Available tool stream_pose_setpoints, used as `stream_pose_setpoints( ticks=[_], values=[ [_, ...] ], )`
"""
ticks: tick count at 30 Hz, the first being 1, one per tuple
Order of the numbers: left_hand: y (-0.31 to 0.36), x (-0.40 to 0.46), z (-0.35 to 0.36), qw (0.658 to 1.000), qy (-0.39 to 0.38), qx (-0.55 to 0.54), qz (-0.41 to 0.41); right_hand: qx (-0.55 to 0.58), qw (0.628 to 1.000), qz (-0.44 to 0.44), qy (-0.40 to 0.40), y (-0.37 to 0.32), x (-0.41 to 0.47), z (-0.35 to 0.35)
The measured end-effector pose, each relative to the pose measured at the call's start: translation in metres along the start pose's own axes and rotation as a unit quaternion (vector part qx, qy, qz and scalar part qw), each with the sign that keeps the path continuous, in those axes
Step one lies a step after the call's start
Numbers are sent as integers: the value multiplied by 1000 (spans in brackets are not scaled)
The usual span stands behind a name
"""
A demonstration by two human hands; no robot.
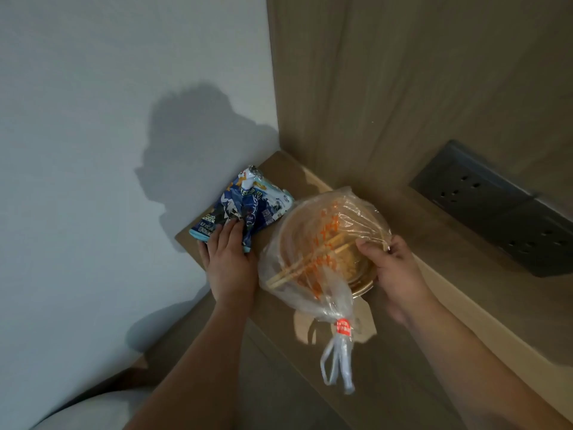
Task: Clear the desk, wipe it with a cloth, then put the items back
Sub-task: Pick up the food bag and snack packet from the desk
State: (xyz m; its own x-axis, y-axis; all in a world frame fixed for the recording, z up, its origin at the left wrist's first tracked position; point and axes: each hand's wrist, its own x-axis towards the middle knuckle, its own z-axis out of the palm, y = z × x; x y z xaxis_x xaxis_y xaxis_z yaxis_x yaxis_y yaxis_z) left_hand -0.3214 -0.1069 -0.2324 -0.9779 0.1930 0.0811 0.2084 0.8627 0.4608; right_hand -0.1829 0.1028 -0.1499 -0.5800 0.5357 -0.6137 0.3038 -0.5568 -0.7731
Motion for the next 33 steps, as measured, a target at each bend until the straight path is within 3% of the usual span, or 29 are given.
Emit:
stream_pose_setpoints(
  ticks=[3,5,8,13,22,33],
  values=[
    [10,-9,-15,999,-17,-7,-42,8,1000,-12,22,-13,-28,-12],
    [24,-19,-34,992,-13,-79,-96,4,999,-26,31,-22,-48,-21],
    [66,-51,-83,960,1,-226,-167,9,999,-30,38,-32,-86,-33],
    [116,-120,-142,915,-15,-347,-208,55,994,-53,81,-39,-159,-56],
    [163,-202,-150,919,-104,-368,-101,140,963,-102,206,-7,-272,-146],
    [261,-363,-136,907,-252,-328,79,264,891,-139,342,45,-399,-288]
  ],
)
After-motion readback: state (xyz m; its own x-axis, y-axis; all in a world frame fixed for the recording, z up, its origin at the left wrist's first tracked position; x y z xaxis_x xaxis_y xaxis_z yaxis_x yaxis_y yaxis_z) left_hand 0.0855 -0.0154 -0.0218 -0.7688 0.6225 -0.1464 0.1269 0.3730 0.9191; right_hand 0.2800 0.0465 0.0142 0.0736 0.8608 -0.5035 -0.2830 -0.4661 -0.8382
